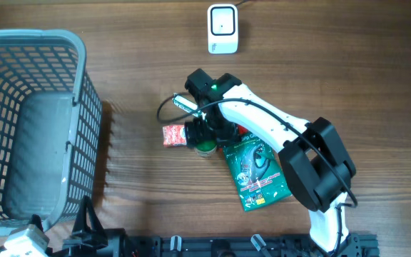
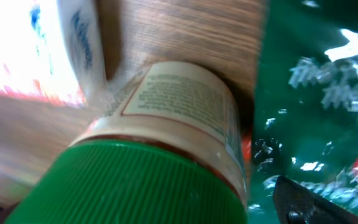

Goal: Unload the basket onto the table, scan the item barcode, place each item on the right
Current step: 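Grasp the green-lidded jar with the right gripper and lift it, then carry the jar up to the white scanner with the right gripper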

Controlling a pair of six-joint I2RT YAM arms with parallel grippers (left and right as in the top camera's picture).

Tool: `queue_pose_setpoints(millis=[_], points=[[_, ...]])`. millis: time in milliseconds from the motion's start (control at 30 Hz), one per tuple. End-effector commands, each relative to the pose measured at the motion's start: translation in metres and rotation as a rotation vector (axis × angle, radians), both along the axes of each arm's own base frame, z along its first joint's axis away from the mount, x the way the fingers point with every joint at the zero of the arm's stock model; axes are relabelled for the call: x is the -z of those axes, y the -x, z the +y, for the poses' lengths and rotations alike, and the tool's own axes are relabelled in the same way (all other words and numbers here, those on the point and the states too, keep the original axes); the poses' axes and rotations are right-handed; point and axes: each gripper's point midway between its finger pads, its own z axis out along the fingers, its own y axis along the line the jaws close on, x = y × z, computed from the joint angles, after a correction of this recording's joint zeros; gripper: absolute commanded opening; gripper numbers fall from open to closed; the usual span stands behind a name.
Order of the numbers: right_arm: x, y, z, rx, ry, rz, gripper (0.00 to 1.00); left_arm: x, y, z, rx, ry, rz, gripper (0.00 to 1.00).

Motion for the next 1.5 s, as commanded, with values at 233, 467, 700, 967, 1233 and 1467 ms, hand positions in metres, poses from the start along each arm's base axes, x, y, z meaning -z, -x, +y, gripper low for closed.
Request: queue_pose_setpoints(millis=[233,467,700,967,1233,1467], points=[[-0.072,-0.015,-0.007,-0.285,0.043,-0.098,1.00,-0.001,0.001,-0.002,0.015,0.004,-0.012,1.00],[-0.106,-0.009,-0.028,0.657,0.247,-0.036,1.00,-0.001,0.001,-0.002,0.015,0.004,-0.012,1.00],[-0.064,-0.007,-0.015,0.879,0.235,0.021,1.00,-0.001,0.001,-0.002,0.015,0.004,-0.012,1.00],[-0.019,-0.005,-0.004,0.987,0.185,0.070,1.00,-0.001,0.001,-0.002,0.015,0.004,-0.012,1.00],[0.021,0.008,-0.003,1.027,0.158,0.124,0.91,-0.001,0.001,-0.002,0.015,0.004,-0.012,1.00],[0.020,0.010,0.002,0.927,0.122,0.133,0.68,-0.001,0.001,-0.002,0.015,0.004,-0.012,1.00]])
